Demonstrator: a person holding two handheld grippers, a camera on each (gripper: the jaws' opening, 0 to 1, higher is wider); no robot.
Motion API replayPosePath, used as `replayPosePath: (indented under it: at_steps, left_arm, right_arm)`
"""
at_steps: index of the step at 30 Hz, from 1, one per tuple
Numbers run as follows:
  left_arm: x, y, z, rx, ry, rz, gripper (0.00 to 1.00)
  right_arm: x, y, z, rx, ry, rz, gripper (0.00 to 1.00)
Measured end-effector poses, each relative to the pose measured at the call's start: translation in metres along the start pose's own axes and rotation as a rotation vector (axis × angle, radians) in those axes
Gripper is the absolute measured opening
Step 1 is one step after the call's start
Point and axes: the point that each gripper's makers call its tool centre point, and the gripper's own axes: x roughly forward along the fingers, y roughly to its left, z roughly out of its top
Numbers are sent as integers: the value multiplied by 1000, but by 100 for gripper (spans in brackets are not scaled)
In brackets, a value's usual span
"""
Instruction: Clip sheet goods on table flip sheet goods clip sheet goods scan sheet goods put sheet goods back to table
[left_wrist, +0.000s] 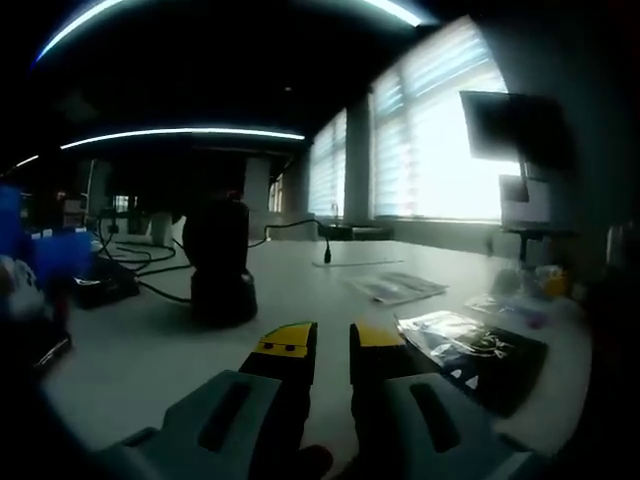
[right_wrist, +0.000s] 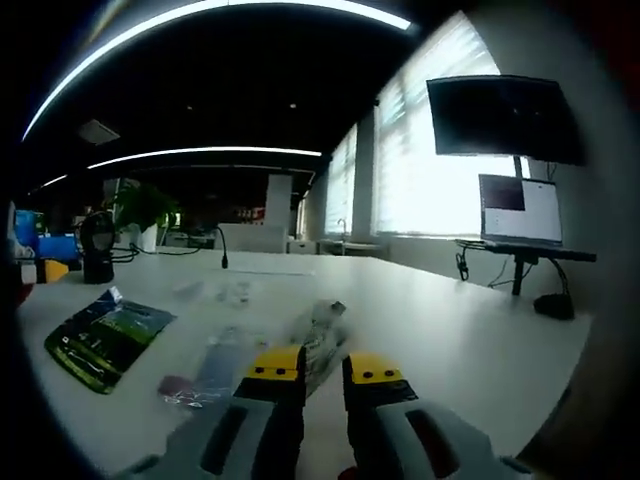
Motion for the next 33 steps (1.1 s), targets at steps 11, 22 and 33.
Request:
replayPosePath:
  at_steps: [11, 22, 33]
  left_arm:
    - [0, 2, 0, 7, 0, 7, 6]
    - [0, 1, -1, 32, 4, 10, 6]
    - [2, 2, -2, 51, 6, 17, 6]
  right_arm:
    - [-1, -18, 0, -9, 5, -30, 18]
    - [4, -47, 20, -8, -45, -36, 4]
    - [16, -40, 32, -42, -42, 139, 0]
